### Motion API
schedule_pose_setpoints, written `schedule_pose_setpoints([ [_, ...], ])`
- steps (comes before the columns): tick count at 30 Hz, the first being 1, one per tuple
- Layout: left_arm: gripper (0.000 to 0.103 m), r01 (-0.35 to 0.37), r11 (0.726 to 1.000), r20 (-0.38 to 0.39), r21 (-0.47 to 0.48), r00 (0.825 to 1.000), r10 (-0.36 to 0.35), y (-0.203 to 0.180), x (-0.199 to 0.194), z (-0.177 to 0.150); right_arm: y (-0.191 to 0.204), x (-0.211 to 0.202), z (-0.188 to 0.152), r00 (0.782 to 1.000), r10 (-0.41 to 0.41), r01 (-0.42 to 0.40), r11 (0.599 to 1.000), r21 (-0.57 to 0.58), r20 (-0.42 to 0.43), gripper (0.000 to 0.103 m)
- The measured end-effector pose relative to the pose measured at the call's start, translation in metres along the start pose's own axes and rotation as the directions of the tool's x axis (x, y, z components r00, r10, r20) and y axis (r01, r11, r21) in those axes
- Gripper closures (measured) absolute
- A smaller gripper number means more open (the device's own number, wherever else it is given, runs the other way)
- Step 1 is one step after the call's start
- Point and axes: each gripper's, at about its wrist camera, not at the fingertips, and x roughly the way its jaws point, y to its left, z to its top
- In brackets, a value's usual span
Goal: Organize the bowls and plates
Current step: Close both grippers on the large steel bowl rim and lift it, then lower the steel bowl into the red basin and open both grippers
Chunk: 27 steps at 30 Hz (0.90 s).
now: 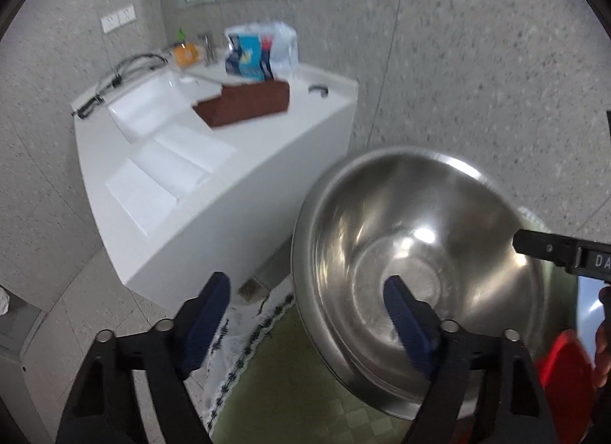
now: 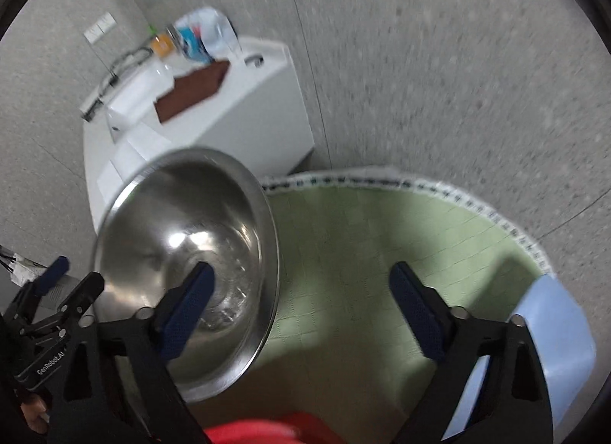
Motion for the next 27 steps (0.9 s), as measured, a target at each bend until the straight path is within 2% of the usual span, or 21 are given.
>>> schedule_pose_setpoints([
  [1, 0.047, 0.012, 1.0, -0.015, 0.0, 1.0, -0.012, 0.001, 0.009, 0.002, 0.001, 0.005, 0.0, 1.0, -0.003, 0.003, 1.0, -0.003, -0.014, 0.019],
  [2, 0.061, 0.024, 1.0, -0.03, -0.005, 0.999, -0.024, 0.002, 0.015, 0.002, 0.003, 0.011, -0.001, 1.0, -0.013, 0.013, 1.0, -0.009, -0.028, 0.022],
  [3, 0.071, 0.043, 0.999, -0.045, -0.009, 0.998, -0.043, 0.004, 0.024, 0.004, 0.004, 0.016, -0.002, 0.998, -0.023, 0.023, 1.0, -0.008, -0.053, 0.032],
  [5, 0.078, 0.07, 0.998, -0.046, -0.009, 0.996, -0.07, 0.003, 0.029, 0.004, 0.004, 0.025, -0.003, 0.996, 0.006, -0.006, 1.0, -0.001, -0.091, 0.048],
  [7, 0.082, 0.101, 0.995, -0.028, -0.013, 0.994, -0.101, 0.003, 0.029, 0.006, 0.006, 0.029, -0.005, 0.993, 0.04, -0.04, 0.999, 0.001, -0.115, 0.075],
  [8, 0.083, 0.099, 0.995, -0.016, -0.015, 0.995, -0.099, 0.004, 0.03, 0.01, 0.008, 0.029, -0.006, 0.991, 0.071, -0.072, 0.997, -0.003, -0.113, 0.083],
  [9, 0.083, 0.095, 0.995, -0.006, -0.013, 0.995, -0.095, 0.003, 0.028, 0.012, 0.012, 0.026, -0.007, 0.992, 0.071, -0.073, 0.997, -0.018, -0.107, 0.086],
  [10, 0.083, 0.095, 0.995, 0.008, -0.019, 0.995, -0.095, 0.007, 0.026, 0.013, 0.015, 0.022, -0.007, 0.994, 0.055, -0.058, 0.998, -0.032, -0.097, 0.086],
  [14, 0.083, 0.119, 0.992, 0.059, -0.038, 0.991, -0.116, 0.017, 0.002, 0.008, 0.016, -0.002, -0.007, 0.994, 0.098, -0.099, 0.994, -0.037, -0.046, 0.086],
  [19, 0.083, 0.133, 0.99, 0.152, -0.043, 0.981, -0.125, 0.012, -0.063, -0.01, 0.024, -0.064, -0.013, 0.99, 0.131, -0.126, 0.989, -0.081, 0.057, 0.086],
  [24, 0.083, 0.164, 0.986, 0.216, -0.026, 0.964, -0.155, -0.011, -0.142, -0.06, 0.015, -0.127, -0.045, 0.98, 0.158, -0.144, 0.983, -0.117, 0.124, 0.085],
  [27, 0.082, 0.16, 0.987, 0.219, -0.008, 0.963, -0.154, -0.031, -0.176, -0.098, -0.001, -0.154, -0.075, 0.978, 0.164, -0.149, 0.982, -0.119, 0.128, 0.084],
])
